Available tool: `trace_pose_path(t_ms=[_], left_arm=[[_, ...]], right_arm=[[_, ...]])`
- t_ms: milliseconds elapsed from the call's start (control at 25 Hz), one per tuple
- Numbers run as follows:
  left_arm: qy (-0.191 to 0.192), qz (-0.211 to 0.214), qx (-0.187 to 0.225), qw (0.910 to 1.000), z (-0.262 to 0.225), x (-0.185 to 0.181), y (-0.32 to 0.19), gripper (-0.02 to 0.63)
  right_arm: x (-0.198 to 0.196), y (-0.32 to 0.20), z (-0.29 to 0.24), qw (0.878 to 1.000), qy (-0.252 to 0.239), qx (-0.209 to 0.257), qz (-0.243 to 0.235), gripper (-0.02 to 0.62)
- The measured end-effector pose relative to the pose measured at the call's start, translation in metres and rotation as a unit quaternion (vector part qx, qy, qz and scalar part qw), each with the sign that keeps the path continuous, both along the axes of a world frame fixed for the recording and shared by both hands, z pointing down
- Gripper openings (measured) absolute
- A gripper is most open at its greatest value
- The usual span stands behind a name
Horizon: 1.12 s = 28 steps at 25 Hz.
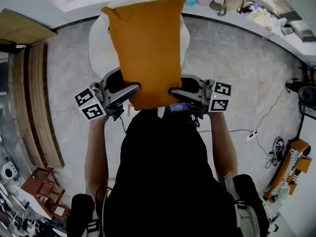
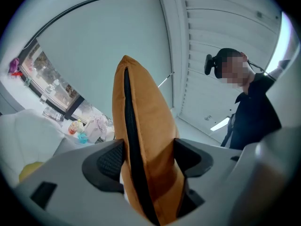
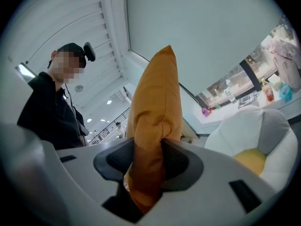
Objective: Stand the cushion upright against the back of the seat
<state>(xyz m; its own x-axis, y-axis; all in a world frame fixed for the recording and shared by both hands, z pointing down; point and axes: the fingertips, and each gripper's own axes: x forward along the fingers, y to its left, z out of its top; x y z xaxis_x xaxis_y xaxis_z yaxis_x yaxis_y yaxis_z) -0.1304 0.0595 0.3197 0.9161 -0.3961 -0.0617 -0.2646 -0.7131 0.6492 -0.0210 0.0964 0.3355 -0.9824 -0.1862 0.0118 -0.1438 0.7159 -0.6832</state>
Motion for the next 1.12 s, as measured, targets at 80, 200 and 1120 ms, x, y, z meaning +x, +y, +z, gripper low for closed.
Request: trace_pose_path(t_ms=[80, 200, 1120], left_arm=[[-0.013, -0.013, 0.004, 0.9998, 0.002, 0.007, -0.009, 0.333], [-0.037, -0.033, 0.004, 0.9988, 0.008, 0.020, -0.026, 0.320], [-0.168, -0.129, -0.016, 0.9771, 0.083, 0.090, -0.154, 0.293]], right_arm=[[0.008, -0.012, 0.004, 1.000, 0.012, 0.002, -0.010, 0.196], [0.020, -0.035, 0.012, 0.999, 0.041, 0.008, -0.031, 0.206], [0.085, -0.194, 0.102, 0.963, 0.185, 0.044, -0.192, 0.233]])
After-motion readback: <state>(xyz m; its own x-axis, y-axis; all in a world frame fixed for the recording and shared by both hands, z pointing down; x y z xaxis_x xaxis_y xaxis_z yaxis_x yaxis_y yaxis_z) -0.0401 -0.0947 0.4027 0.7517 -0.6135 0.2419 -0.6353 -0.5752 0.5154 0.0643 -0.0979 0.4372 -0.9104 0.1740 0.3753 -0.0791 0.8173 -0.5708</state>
